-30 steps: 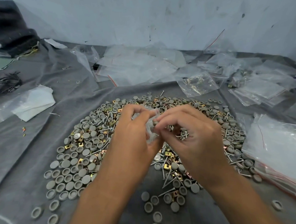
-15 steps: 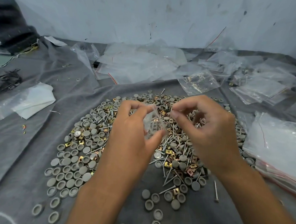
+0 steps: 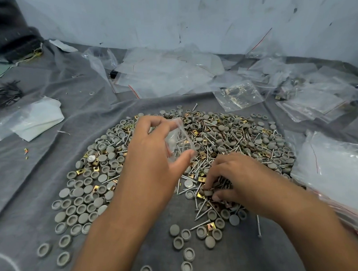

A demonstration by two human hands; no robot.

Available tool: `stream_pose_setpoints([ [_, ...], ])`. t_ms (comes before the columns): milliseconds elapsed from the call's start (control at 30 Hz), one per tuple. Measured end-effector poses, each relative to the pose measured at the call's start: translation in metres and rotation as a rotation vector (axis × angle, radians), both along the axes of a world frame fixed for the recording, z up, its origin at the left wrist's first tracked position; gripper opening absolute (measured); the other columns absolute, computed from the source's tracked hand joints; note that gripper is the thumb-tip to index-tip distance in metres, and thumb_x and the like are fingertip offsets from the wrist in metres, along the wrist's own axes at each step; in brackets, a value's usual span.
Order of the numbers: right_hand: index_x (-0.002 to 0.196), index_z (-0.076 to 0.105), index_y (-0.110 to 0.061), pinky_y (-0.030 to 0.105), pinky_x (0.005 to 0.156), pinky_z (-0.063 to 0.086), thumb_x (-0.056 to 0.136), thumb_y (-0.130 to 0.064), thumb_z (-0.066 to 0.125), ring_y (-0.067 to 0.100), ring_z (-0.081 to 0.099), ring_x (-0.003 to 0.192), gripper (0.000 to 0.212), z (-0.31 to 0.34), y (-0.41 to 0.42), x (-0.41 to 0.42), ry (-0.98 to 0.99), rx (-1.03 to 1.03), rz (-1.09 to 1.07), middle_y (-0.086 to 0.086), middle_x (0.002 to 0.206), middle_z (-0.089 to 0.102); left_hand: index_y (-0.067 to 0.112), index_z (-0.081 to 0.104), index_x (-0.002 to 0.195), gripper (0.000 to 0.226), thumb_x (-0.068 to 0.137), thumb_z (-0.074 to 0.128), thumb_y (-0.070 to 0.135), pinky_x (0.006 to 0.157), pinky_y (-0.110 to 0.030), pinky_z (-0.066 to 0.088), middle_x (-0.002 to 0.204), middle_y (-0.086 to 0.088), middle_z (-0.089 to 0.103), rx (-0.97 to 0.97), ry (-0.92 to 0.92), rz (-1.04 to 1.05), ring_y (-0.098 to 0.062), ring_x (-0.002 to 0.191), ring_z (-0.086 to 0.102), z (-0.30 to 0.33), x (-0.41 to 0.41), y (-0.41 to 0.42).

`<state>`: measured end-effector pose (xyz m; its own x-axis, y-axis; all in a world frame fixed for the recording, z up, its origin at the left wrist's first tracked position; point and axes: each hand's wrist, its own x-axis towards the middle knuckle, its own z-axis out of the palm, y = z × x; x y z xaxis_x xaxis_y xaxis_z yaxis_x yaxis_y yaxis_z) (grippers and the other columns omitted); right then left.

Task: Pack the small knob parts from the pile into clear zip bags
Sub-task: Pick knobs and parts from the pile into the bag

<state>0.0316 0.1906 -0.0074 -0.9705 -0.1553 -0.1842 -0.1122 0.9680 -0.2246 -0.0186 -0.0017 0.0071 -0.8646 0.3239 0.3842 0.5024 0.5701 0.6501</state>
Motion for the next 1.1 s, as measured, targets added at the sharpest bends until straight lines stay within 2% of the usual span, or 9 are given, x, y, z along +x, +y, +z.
stream_pose_setpoints([
  [167, 0.105, 0.068, -0.040, 0.031, 0.090, 0.054, 0.093, -0.051, 0.065, 0.000, 0.055, 0.101, 0.017, 0.002, -0.005, -0.003, 0.012, 0.010, -0.025, -0.023, 0.106, 0.056, 0.029, 0.057, 0.136, 0.061, 0.081, 0.077, 0.042, 0.086, 0.011, 0.018, 0.111, 0.014, 0.045, -0.004, 0.001, -0.002, 0.023, 0.104, 0.039, 0.000, -0.001, 0.000],
  [400, 0.108, 0.067, -0.040, 0.030, 0.086, 0.054, 0.102, -0.026, 0.058, 0.001, 0.058, 0.095, 0.018, -0.002, -0.001, -0.004, 0.069, -0.021, -0.072, -0.021, 0.105, 0.057, 0.031, 0.055, 0.138, 0.062, 0.080, 0.075, 0.046, 0.087, 0.011, 0.017, 0.109, 0.014, 0.046, -0.015, -0.002, 0.008, 0.014, 0.101, 0.045, -0.001, -0.002, 0.000],
  [533, 0.103, 0.063, -0.045, 0.023, 0.087, 0.050, 0.103, -0.027, 0.055, -0.003, 0.057, 0.097, 0.020, 0.000, 0.004, -0.003, 0.132, -0.140, -0.114, -0.024, 0.103, 0.056, 0.031, 0.056, 0.137, 0.061, 0.080, 0.076, 0.044, 0.086, 0.011, 0.018, 0.109, 0.015, 0.045, -0.022, 0.000, 0.000, 0.018, 0.100, 0.043, -0.001, -0.001, 0.001],
  [633, 0.094, 0.060, -0.046, 0.013, 0.075, 0.049, 0.103, -0.025, 0.052, -0.008, 0.062, 0.090, 0.024, 0.000, 0.005, -0.003, 0.190, -0.338, -0.209, -0.024, 0.102, 0.058, 0.031, 0.057, 0.136, 0.061, 0.080, 0.076, 0.044, 0.085, 0.011, 0.018, 0.108, 0.015, 0.044, -0.022, 0.004, -0.002, 0.020, 0.101, 0.041, -0.001, -0.002, 0.001],
  [733, 0.094, 0.066, -0.037, 0.012, 0.054, 0.048, 0.101, -0.018, 0.058, -0.008, 0.069, 0.074, 0.022, 0.002, 0.004, -0.002, 0.254, -0.671, -0.308, -0.013, 0.094, 0.071, 0.031, 0.056, 0.137, 0.061, 0.080, 0.076, 0.044, 0.084, 0.011, 0.019, 0.107, 0.017, 0.043, -0.025, 0.002, 0.000, 0.021, 0.100, 0.041, -0.002, -0.002, 0.002],
  [800, 0.097, 0.069, -0.032, 0.012, 0.049, 0.048, 0.099, -0.014, 0.061, -0.006, 0.066, 0.063, 0.019, 0.005, 0.001, -0.003, 0.289, -0.831, -0.343, -0.012, 0.088, 0.075, 0.031, 0.057, 0.136, 0.060, 0.080, 0.078, 0.041, 0.083, 0.010, 0.022, 0.106, 0.020, 0.042, -0.015, -0.006, -0.008, 0.020, 0.096, 0.044, -0.002, -0.002, 0.002],
  [967, 0.108, 0.070, -0.028, 0.020, 0.060, 0.055, 0.097, -0.015, 0.066, 0.012, 0.073, 0.077, 0.017, 0.012, -0.019, -0.004, 0.550, -1.131, -0.296, -0.007, 0.096, 0.076, 0.029, 0.060, 0.133, 0.060, 0.078, 0.082, 0.036, 0.078, 0.005, 0.033, 0.110, 0.019, 0.043, 0.005, -0.005, -0.033, 0.015, 0.085, 0.050, -0.006, -0.002, 0.004],
  [1033, 0.107, 0.072, -0.025, 0.020, 0.067, 0.057, 0.095, -0.012, 0.070, 0.012, 0.074, 0.084, 0.018, 0.011, -0.033, -0.003, 0.690, -1.085, -0.201, -0.006, 0.098, 0.075, 0.029, 0.062, 0.129, 0.056, 0.077, 0.081, 0.037, 0.077, 0.003, 0.034, 0.110, 0.018, 0.043, 0.008, -0.006, -0.050, 0.011, 0.082, 0.051, -0.008, -0.003, 0.005],
  [1100, 0.105, 0.073, -0.022, 0.022, 0.076, 0.058, 0.093, -0.007, 0.073, 0.012, 0.073, 0.093, 0.019, 0.009, -0.043, -0.004, 0.839, -0.912, -0.113, -0.006, 0.102, 0.074, 0.028, 0.065, 0.121, 0.048, 0.076, 0.075, 0.039, 0.077, 0.002, 0.034, 0.110, 0.016, 0.044, 0.019, -0.002, -0.070, 0.010, 0.081, 0.051, -0.008, -0.003, 0.006],
])
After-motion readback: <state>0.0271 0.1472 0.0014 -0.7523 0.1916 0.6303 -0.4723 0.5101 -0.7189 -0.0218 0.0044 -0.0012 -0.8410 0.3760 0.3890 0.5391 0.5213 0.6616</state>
